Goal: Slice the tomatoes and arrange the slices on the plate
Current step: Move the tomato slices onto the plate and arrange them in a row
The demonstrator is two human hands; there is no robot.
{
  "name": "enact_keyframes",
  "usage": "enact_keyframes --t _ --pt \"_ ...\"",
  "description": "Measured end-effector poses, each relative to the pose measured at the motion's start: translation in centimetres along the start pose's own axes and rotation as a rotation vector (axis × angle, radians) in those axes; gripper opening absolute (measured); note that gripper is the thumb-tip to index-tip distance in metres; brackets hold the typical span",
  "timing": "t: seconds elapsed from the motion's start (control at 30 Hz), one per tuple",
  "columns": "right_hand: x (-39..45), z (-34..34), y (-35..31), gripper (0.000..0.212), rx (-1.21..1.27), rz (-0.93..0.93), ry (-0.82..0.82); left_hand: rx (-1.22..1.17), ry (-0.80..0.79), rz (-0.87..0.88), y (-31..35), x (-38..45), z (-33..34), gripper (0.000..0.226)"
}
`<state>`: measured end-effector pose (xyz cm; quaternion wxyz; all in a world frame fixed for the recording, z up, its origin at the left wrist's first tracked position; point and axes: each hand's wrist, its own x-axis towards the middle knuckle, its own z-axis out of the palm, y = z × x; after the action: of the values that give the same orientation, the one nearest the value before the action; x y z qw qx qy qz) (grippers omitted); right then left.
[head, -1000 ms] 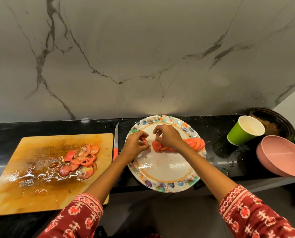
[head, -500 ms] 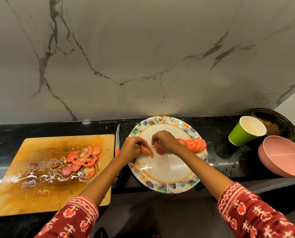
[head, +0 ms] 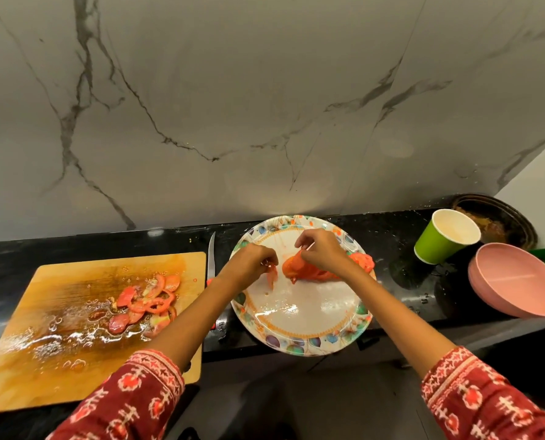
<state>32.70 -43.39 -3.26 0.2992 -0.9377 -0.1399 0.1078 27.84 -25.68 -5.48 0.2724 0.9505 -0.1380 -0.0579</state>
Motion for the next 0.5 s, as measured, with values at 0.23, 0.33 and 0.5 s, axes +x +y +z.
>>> enact_keyframes --t 0.23,0.33,0.5 --pt "-0.4 1.6 0.5 0.019 -0.036 -0.056 0.053 0.042 0.029 0.017 0.9 1.1 0.7 0.022" --pt "-0.6 0.8 1.4 0.019 0.002 -0.060 0.126 0.055 0.032 0.065 1.7 1.8 1.2 0.024" --pt "-0.9 -0.7 2.9 0.019 0.038 -0.053 0.166 -0.061 0.155 0.003 1.9 2.2 2.0 0.029"
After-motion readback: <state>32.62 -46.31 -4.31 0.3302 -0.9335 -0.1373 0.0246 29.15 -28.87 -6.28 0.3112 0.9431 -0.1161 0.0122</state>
